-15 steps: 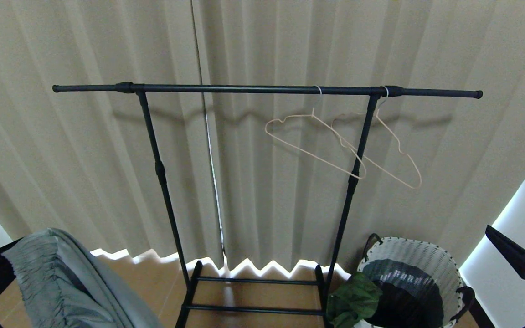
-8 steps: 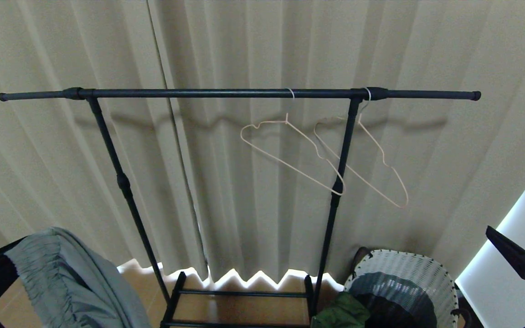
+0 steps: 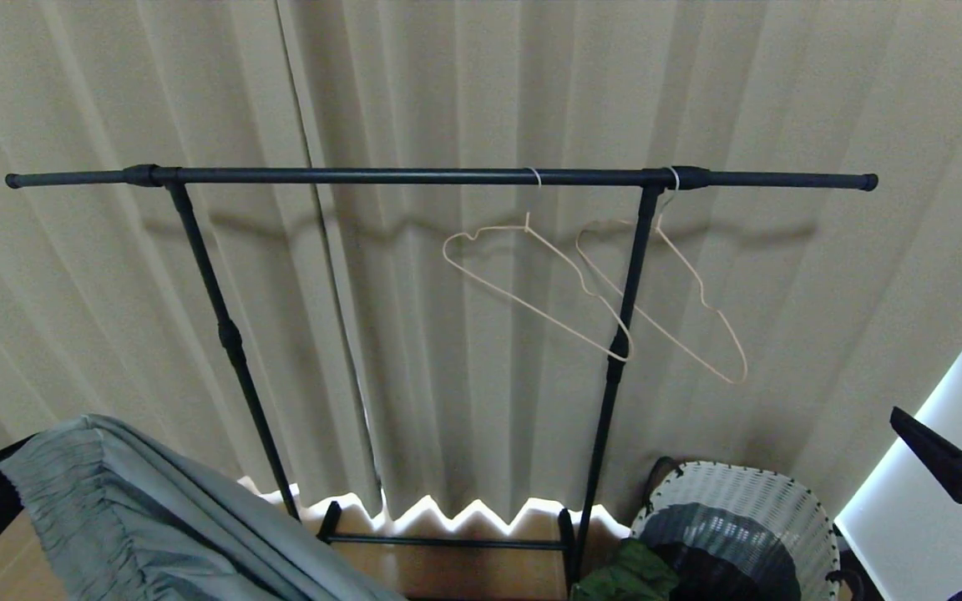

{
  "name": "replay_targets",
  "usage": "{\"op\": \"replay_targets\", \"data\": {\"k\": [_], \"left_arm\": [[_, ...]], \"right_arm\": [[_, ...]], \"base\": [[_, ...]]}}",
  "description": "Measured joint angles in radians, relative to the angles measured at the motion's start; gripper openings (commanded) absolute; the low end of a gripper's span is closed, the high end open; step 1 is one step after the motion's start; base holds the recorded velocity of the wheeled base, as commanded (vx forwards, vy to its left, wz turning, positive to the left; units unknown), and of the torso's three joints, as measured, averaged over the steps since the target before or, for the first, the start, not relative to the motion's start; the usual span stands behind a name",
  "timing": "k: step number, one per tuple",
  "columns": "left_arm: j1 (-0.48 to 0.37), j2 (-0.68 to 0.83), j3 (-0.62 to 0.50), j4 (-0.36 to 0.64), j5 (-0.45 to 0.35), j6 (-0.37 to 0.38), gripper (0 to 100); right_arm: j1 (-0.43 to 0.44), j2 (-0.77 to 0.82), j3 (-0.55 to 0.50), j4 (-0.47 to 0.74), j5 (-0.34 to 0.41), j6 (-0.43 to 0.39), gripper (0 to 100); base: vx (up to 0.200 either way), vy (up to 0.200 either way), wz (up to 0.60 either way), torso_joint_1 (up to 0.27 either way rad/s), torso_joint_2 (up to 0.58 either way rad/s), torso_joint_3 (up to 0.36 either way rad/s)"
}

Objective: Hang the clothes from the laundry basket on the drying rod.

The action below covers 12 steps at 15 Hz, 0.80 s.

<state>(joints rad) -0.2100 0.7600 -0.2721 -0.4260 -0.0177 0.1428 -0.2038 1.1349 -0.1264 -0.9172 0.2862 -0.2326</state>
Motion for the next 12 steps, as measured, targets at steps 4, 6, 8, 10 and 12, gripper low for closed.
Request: {"op": "replay_targets", "data": {"k": [4, 6, 8, 10, 12], "left_arm": [[-0.001, -0.001, 0.004, 0.000, 0.000, 0.003, 0], [-0.002, -0.002, 0.004, 0.000, 0.000, 0.004, 0], [-0.003, -0.004, 0.004, 0.001, -0.001, 0.005, 0], [-0.003, -0.006, 0.005, -0.001, 0.000, 0.005, 0], [-0.002, -0.007, 0.005, 0.000, -0.001, 0.005, 0]], "right_arm": [[0.003, 0.064, -0.061, 0.003, 0.000, -0.002, 100], [0.016, 0.100, -0.126, 0.067, 0.000, -0.006, 100], [0.050, 0.121, -0.236, 0.278, -0.001, -0.007, 100], [0.106, 0.130, -0.385, 0.524, -0.001, -0.006, 100], [0.164, 0.148, -0.529, 0.703, -0.002, -0.005, 100]], "base": [[0.100, 0.000, 0.00, 0.005, 0.00, 0.001], [0.000, 0.000, 0.00, 0.000, 0.00, 0.000], [0.000, 0.000, 0.00, 0.000, 0.00, 0.000], [0.000, 0.000, 0.00, 0.000, 0.00, 0.000], [0.000, 0.000, 0.00, 0.000, 0.00, 0.000]]}}
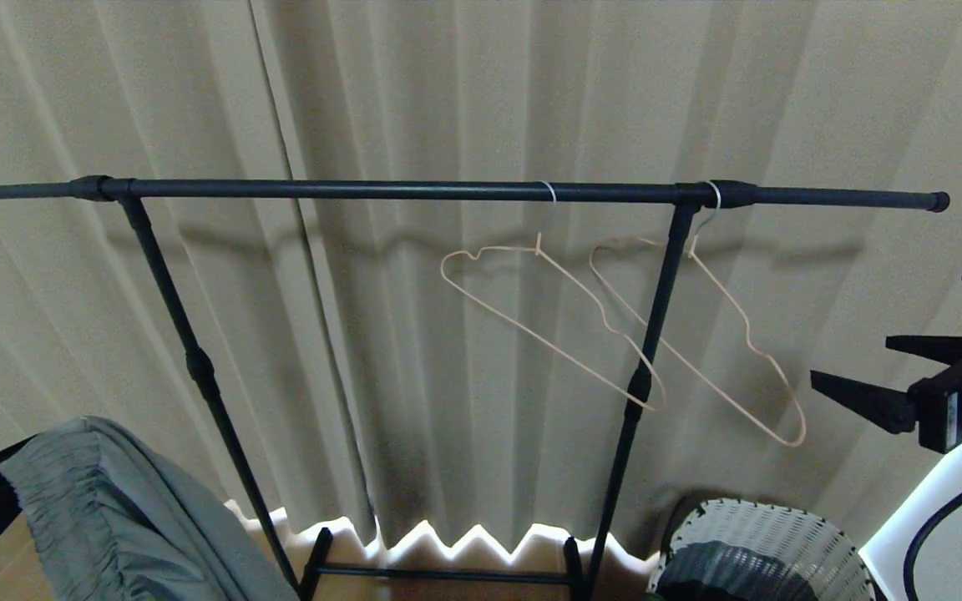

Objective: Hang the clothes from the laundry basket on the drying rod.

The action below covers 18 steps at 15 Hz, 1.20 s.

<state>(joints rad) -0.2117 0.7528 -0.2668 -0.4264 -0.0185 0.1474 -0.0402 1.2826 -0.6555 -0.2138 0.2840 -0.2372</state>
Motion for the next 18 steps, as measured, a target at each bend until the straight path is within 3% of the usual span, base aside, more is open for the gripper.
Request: {"op": "replay_targets", "data": {"k": [3, 5, 9, 13, 18], "left_arm": [[0.000, 0.000, 0.006, 0.002, 0.000, 0.000, 0], [0.000, 0.000, 0.010, 0.001, 0.000, 0.000, 0], [-0.001, 0.000, 0.013, 0.002, 0.000, 0.001, 0], [-0.001, 0.000, 0.013, 0.002, 0.000, 0.000, 0], [-0.002, 0.000, 0.014, 0.002, 0.000, 0.001, 0]], "right_arm": [[0.079, 0.099, -0.162, 0.084, -0.047, 0.002, 100], [0.118, 0.187, -0.234, 0.094, -0.113, 0.007, 100], [0.161, 0.352, -0.344, 0.096, -0.145, 0.018, 100], [0.165, 0.449, -0.392, 0.099, -0.166, 0.025, 100], [0.169, 0.499, -0.420, 0.102, -0.170, 0.109, 100]], "base": [[0.000, 0.000, 0.00, 0.000, 0.00, 0.000], [0.000, 0.000, 0.00, 0.000, 0.00, 0.000], [0.000, 0.000, 0.00, 0.000, 0.00, 0.000], [0.000, 0.000, 0.00, 0.000, 0.00, 0.000], [0.000, 0.000, 0.00, 0.000, 0.00, 0.000]]}}
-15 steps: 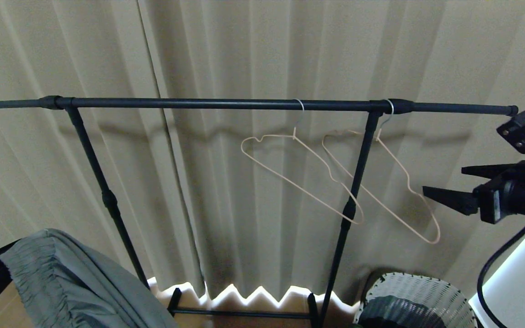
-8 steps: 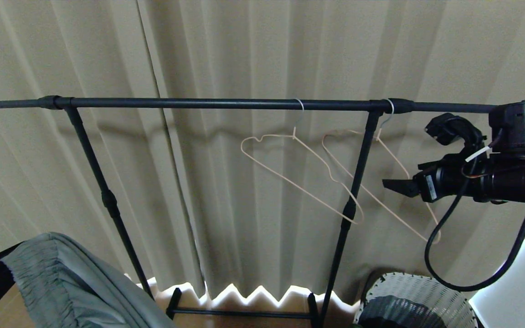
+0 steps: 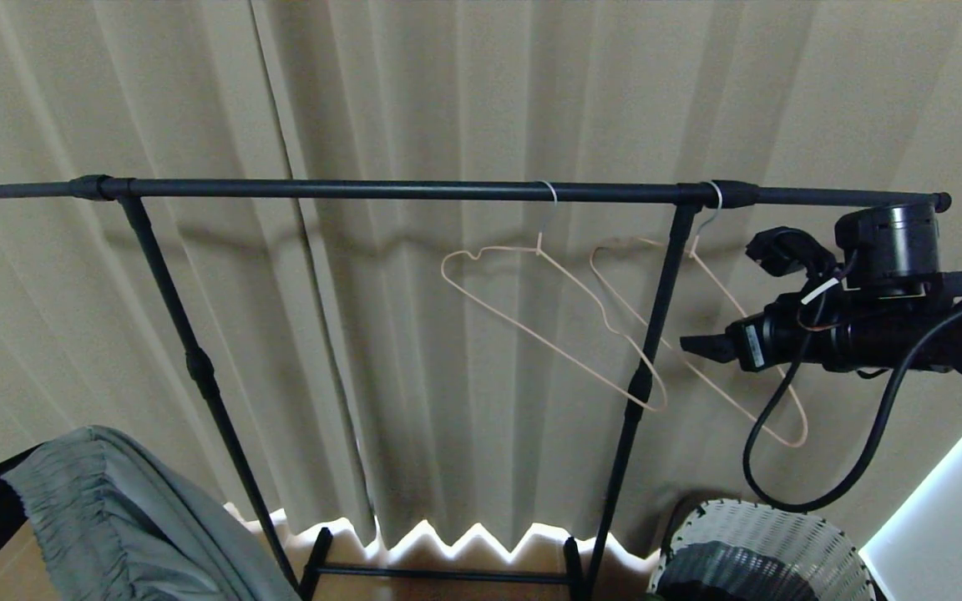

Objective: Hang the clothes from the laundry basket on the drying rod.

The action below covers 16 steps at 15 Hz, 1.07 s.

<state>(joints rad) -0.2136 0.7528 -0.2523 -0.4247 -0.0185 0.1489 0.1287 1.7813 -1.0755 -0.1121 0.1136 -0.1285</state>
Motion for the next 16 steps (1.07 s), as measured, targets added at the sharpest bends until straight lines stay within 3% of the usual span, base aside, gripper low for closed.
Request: {"op": "replay_targets", "data": {"k": [1, 2, 16], "left_arm": [[0.000, -0.001, 0.001, 0.000, 0.000, 0.000, 0], [0.000, -0.001, 0.002, 0.000, 0.000, 0.000, 0], [-0.003, -0.011, 0.001, 0.000, 0.000, 0.000, 0]], "right_arm": [[-0.002, 0.006, -0.004, 0.000, 0.000, 0.001, 100], [-0.003, 0.011, -0.006, -0.001, -0.001, 0.002, 0], [-0.009, -0.077, 0.044, -0.011, -0.002, 0.031, 0]], "base": [[0.000, 0.000, 0.00, 0.000, 0.00, 0.000], [0.000, 0.000, 0.00, 0.000, 0.00, 0.000], [0.000, 0.000, 0.00, 0.000, 0.00, 0.000]]}}
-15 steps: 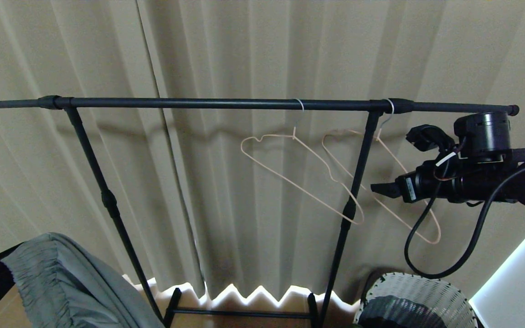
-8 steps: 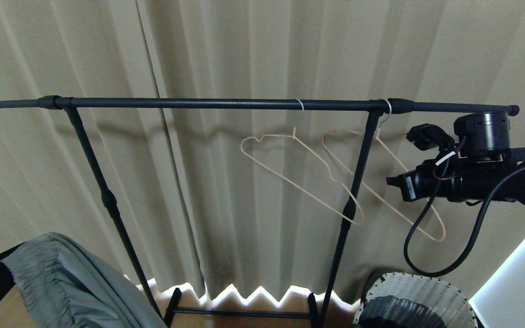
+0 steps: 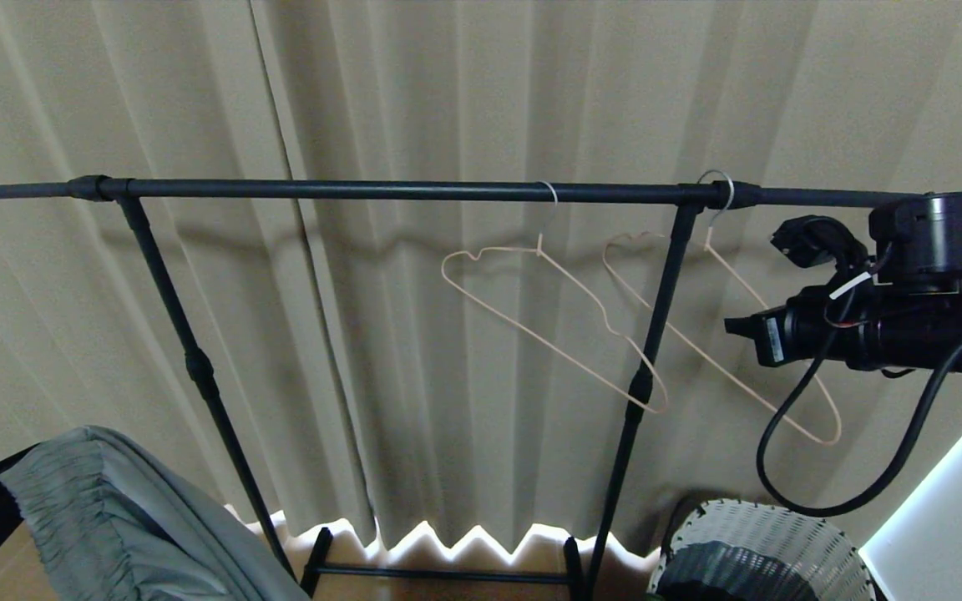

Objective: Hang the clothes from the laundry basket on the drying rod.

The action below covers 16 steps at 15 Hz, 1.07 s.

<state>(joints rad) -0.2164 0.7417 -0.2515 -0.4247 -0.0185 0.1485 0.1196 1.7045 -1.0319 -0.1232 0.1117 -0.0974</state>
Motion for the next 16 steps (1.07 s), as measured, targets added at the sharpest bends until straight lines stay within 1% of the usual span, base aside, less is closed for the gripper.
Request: {"op": "replay_targets", "data": {"k": [6, 10, 16], "left_arm": [[0.000, -0.004, -0.001, -0.001, 0.000, 0.015, 0], [0.002, -0.008, -0.001, -0.001, 0.001, 0.029, 0], [0.006, -0.008, 0.002, 0.001, 0.003, 0.045, 0]], "right_arm": [[-0.001, -0.151, 0.110, -0.002, 0.000, 0.013, 0], [-0.021, -0.229, 0.194, -0.001, -0.002, 0.012, 0], [-0.085, -0.328, 0.299, -0.002, -0.003, 0.012, 0]], "base": [[0.000, 0.000, 0.00, 0.000, 0.00, 0.000], [0.000, 0.000, 0.00, 0.000, 0.00, 0.000], [-0.200, 0.000, 0.00, 0.005, 0.00, 0.003]]}}
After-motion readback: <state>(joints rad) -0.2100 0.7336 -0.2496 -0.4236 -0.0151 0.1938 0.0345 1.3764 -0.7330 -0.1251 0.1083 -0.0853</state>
